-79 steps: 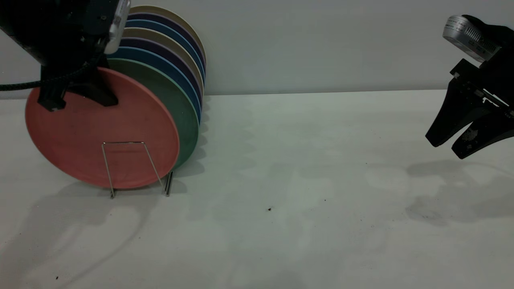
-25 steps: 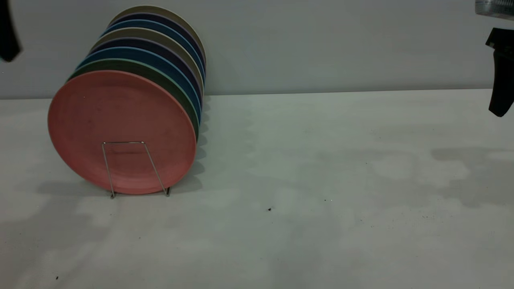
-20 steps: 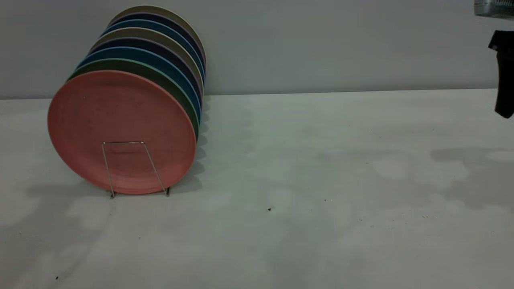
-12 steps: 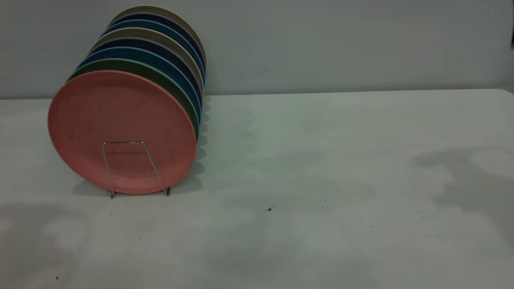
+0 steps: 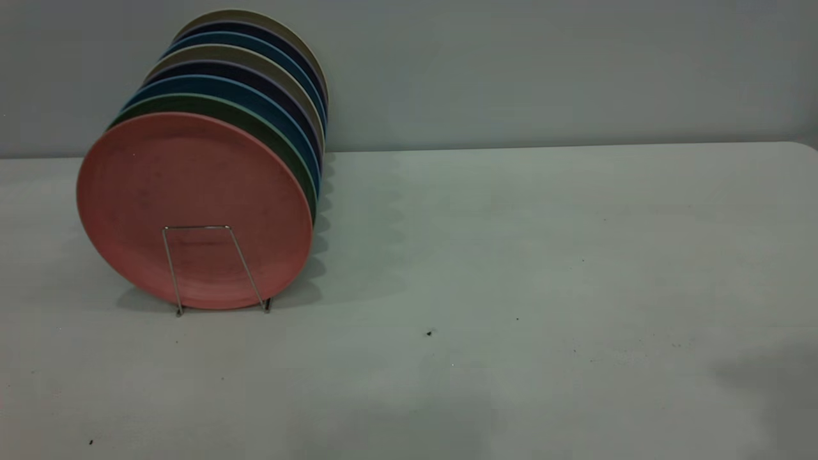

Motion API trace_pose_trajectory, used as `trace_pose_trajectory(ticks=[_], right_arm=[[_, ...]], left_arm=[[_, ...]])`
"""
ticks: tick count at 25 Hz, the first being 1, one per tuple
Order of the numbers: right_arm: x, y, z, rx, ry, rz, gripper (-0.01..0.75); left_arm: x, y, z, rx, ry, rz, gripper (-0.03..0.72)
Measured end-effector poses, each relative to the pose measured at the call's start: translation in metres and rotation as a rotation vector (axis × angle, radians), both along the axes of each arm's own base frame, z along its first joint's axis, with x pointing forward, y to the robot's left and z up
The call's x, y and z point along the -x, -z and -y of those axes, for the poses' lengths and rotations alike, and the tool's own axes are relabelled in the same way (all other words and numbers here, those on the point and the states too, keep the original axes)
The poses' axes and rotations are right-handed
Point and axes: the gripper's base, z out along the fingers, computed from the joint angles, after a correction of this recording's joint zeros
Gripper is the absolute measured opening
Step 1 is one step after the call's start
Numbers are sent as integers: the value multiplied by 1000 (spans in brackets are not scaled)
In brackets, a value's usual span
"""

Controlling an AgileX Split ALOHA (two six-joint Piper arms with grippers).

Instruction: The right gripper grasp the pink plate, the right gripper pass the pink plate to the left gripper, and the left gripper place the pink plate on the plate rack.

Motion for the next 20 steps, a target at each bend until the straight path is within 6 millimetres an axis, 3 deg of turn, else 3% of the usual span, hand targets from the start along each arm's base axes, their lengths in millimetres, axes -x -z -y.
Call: trace_pose_trajectory(ticks=[4, 12, 20], right_arm=[[51, 7, 2, -22, -5, 25, 455], [138, 61, 9, -14, -35, 63, 455], [186, 108, 13, -18, -41, 212, 455]], left_arm=[[37, 10, -3, 16, -19, 50, 405], [86, 52, -8, 26, -27, 101, 405], [108, 89, -10, 30, -30, 123, 405]])
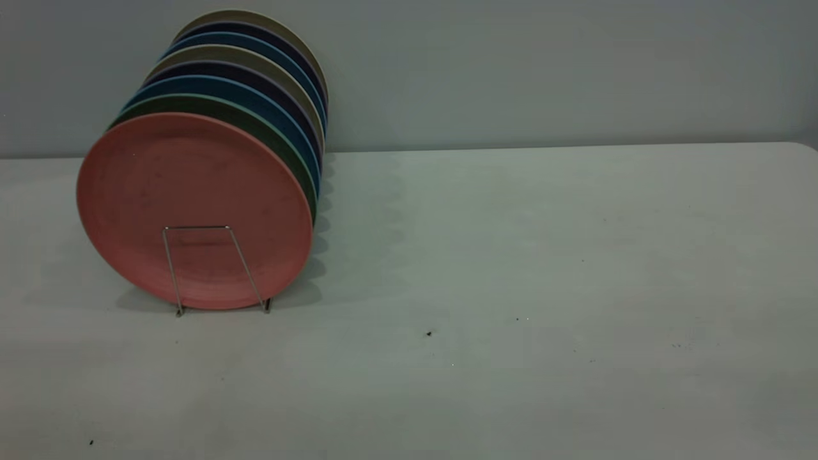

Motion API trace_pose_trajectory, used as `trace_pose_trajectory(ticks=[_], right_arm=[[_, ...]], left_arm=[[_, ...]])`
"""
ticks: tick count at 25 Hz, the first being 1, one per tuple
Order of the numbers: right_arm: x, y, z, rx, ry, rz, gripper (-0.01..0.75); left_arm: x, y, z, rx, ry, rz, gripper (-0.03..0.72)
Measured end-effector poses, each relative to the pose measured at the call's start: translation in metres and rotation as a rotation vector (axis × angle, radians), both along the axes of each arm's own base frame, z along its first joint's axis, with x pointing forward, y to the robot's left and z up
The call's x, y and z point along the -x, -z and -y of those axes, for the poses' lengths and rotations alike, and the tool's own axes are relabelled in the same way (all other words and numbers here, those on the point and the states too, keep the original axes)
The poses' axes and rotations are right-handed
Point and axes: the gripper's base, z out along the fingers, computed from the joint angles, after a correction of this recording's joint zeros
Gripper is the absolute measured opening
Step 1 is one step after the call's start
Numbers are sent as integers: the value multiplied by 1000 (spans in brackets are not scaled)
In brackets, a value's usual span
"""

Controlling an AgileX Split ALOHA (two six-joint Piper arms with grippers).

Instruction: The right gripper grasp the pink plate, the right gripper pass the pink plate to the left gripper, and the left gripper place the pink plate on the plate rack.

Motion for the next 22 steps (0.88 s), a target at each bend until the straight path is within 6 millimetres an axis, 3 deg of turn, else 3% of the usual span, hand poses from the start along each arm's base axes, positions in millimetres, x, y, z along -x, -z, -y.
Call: trace_pose_trajectory(ticks=[9, 22], right_arm=[[32, 9, 2, -27, 6, 160, 421], [40, 11, 2, -62, 25, 220, 286]], left_arm=[[18, 2, 1, 1, 42, 117, 405], [15, 9, 12, 22, 201, 111, 405]])
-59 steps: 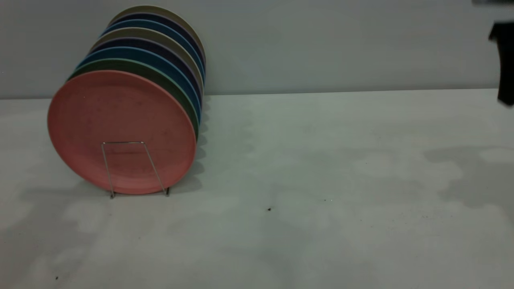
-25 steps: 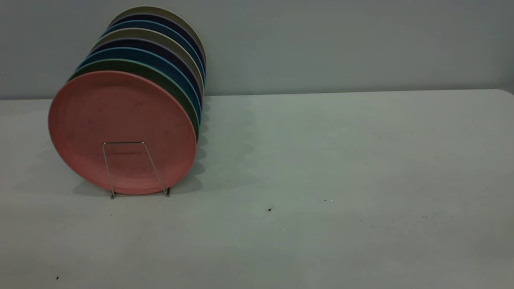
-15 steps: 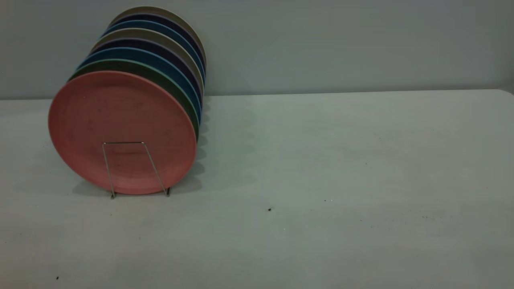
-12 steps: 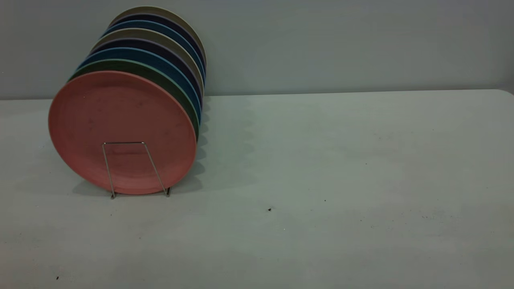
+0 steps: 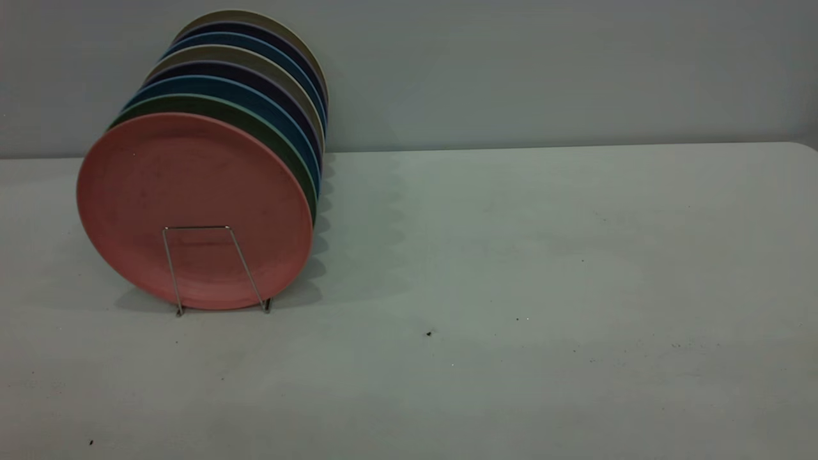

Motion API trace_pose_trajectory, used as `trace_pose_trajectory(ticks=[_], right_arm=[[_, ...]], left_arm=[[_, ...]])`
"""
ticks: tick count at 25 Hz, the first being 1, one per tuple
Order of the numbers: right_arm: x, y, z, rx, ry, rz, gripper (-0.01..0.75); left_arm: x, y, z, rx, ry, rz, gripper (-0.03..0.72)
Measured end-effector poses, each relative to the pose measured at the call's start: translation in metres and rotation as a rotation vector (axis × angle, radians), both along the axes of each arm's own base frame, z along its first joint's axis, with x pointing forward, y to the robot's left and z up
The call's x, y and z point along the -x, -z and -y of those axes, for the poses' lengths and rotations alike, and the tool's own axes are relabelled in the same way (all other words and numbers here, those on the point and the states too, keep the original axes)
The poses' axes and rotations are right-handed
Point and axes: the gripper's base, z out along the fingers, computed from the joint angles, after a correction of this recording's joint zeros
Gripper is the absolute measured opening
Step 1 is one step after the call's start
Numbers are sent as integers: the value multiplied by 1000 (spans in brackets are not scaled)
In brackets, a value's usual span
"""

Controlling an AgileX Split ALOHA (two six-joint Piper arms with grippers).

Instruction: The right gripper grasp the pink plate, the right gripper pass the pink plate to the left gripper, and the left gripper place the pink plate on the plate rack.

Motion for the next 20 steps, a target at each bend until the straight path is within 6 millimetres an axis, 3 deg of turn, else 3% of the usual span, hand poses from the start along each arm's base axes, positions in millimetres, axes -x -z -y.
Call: trace_pose_trajectory(ticks=[5, 20], right_arm=[[0, 0, 0, 0, 1, 0, 237], [1, 0, 0, 0, 8, 6, 237]], left_arm=[[0, 0, 0, 1, 2, -1, 404], [0, 0, 0, 4, 3, 0, 404]])
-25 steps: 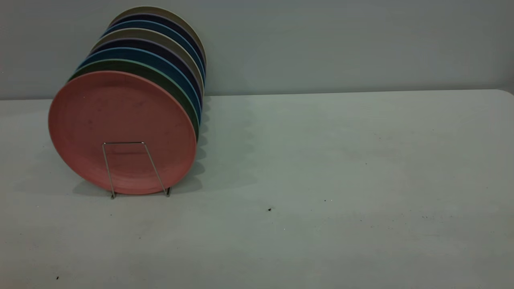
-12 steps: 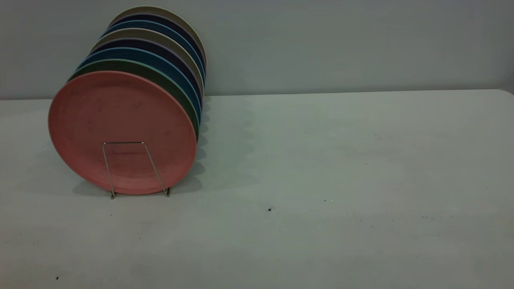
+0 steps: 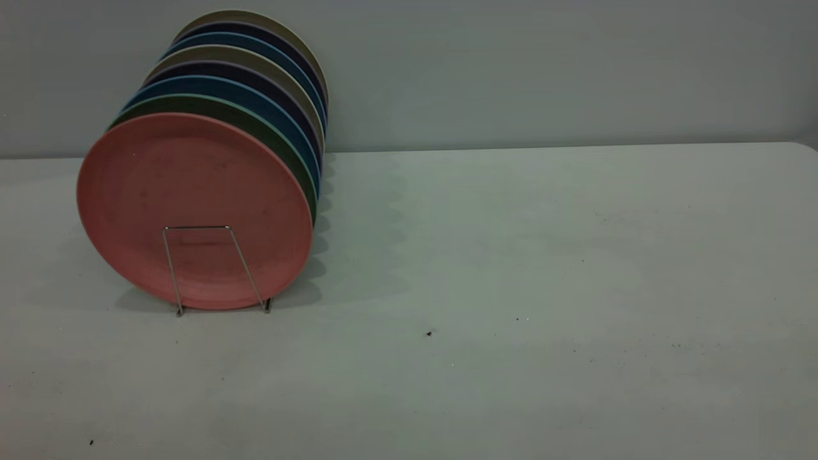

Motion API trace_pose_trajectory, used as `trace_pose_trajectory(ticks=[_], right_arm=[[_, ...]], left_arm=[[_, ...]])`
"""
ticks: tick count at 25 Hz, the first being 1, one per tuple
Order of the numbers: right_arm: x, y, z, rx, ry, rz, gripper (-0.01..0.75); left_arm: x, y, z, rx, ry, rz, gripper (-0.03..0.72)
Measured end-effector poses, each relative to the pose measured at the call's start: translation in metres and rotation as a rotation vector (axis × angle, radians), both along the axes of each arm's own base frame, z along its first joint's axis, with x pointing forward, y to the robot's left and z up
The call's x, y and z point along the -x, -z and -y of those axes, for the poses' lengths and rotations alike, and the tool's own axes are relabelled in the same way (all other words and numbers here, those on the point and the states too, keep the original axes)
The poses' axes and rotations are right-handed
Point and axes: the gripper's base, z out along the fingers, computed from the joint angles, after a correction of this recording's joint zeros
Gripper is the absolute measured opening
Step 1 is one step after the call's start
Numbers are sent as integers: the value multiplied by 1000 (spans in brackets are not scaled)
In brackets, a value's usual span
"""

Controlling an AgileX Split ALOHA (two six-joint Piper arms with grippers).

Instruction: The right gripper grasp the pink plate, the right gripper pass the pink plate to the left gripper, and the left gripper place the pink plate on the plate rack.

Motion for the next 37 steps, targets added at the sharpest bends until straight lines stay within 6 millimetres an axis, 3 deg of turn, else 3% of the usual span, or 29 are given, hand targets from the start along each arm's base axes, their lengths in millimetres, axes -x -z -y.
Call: trace_pose_trajectory(ticks=[7, 37], right_arm=[[9, 0, 0, -4, 49, 66, 239], [9, 0, 0, -6, 51, 65, 239]], left_arm=[[6, 1, 0, 5, 0, 45, 404], [6, 1, 0, 4, -52, 46, 404]])
